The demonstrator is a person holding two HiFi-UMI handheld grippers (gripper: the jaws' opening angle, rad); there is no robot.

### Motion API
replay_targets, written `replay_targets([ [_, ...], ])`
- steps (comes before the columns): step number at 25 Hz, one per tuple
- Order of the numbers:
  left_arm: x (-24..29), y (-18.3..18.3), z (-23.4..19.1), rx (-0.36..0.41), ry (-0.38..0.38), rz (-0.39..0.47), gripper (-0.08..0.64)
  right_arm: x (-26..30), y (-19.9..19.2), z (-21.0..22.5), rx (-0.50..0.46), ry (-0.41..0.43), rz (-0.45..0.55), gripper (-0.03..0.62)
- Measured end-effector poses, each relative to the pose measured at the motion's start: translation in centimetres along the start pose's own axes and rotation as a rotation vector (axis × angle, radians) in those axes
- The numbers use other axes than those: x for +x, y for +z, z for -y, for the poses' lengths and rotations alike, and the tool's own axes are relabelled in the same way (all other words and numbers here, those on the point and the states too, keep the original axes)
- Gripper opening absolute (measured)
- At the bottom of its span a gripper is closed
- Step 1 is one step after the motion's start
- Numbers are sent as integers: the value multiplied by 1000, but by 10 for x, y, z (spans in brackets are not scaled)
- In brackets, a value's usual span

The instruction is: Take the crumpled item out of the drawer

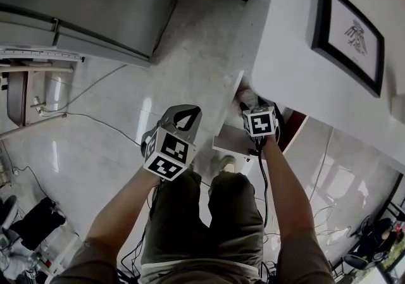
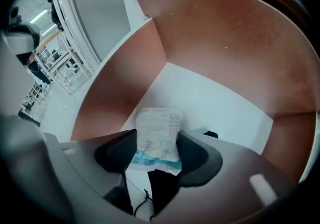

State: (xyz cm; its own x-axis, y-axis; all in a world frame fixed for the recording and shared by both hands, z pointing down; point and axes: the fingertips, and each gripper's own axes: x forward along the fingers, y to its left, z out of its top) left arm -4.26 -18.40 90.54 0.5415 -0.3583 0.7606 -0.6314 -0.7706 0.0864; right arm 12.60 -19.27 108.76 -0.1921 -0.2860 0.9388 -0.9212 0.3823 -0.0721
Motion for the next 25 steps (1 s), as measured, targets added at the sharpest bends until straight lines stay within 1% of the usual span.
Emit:
replay_targets([
  [3,-8,2,3,-2,0,-6,0,-11,-2,-3,34,11,-7,217],
  [4,-13,2,5,-5,-1,-10,0,-17,-1,-5,38,10,-3,176],
  [5,-17,3,7,-9,-3,-14,0,-24,-1,-6,39,7,4,155],
  [7,-28,8,14,-13,-10,-21,0,-43,2,-9,43,9,17,137],
  [10,-47,21,23,-10,-17,-25,0,-80,7,-16,62,24,39,123],
  [13,-71,36,31,-10,-19,-24,0,-123,15,-29,78,57,70,117],
  [17,-106,64,38,-4,-18,-17,0,-196,38,-47,77,91,139,115],
  [21,-145,94,46,-3,-14,-1,0,-274,64,-58,78,96,230,117],
  [25,-182,119,56,2,-11,10,0,-349,85,-64,89,77,318,117],
])
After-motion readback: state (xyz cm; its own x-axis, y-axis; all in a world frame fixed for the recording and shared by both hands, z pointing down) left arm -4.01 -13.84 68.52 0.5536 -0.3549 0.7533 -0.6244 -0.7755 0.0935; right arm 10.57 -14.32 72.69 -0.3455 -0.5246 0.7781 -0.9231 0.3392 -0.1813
